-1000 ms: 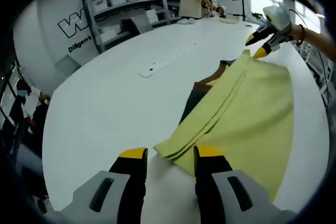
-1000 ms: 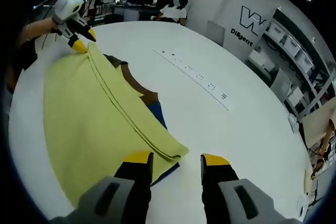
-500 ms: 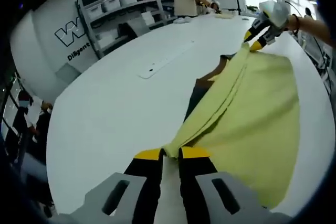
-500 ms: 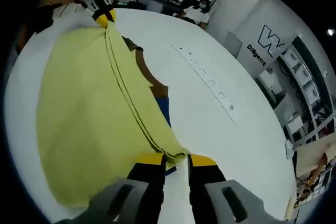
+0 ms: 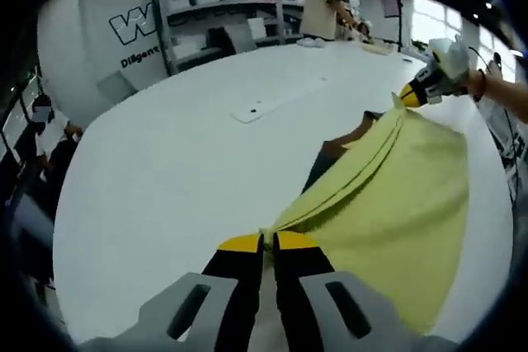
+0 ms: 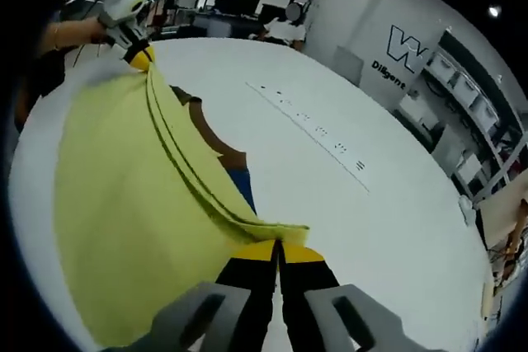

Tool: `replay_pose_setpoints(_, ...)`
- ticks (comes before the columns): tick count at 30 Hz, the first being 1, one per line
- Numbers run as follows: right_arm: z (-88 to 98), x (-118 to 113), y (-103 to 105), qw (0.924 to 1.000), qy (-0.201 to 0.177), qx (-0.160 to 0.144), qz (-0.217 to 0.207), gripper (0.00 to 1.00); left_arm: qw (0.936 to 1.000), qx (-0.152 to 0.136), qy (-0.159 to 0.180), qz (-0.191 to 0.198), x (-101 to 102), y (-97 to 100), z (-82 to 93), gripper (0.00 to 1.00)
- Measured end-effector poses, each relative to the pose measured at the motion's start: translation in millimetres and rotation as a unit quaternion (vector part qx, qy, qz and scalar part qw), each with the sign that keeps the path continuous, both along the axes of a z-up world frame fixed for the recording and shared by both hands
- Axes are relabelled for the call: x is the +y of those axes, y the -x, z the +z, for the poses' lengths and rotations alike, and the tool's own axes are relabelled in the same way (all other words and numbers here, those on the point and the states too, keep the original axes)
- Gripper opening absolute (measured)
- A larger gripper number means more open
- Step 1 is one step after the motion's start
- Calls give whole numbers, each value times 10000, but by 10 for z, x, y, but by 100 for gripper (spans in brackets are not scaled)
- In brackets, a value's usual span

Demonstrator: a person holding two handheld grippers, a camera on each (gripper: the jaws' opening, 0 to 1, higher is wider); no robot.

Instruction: Fold the garment on the visible template until the final outline fits inside the template.

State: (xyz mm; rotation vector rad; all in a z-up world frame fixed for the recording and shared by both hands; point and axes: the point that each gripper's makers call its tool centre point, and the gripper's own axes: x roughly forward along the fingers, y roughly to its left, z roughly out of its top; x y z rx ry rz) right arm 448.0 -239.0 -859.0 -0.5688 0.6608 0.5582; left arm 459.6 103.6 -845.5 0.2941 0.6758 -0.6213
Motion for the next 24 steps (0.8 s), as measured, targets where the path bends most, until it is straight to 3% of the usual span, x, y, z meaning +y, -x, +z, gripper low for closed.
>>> replay_pose_setpoints(6,-86,-128,-66,9970,-345,186,-672,0,9963,371,449,624,-3,-87,-60,3)
replay_pose_setpoints(11,-93,-137,-57,9920,-707,296,-1000,0,9920,541,457,1046,65,-138,-124,0)
replay_pose_setpoints(12,-92,-140,-58,9911,-749,314,-1057,0,9919,548,366,1085,94,-144,-138,1)
replay_pose_setpoints(15,-75,-116,-35,9863,-931,411,-1298,0,9891,639,613,1180,49,-164,-145,0)
replay_pose_setpoints(24,-49,-105,1,9786,-1104,513,-1658,0,9880,649,641,1243,41,-107,-114,4)
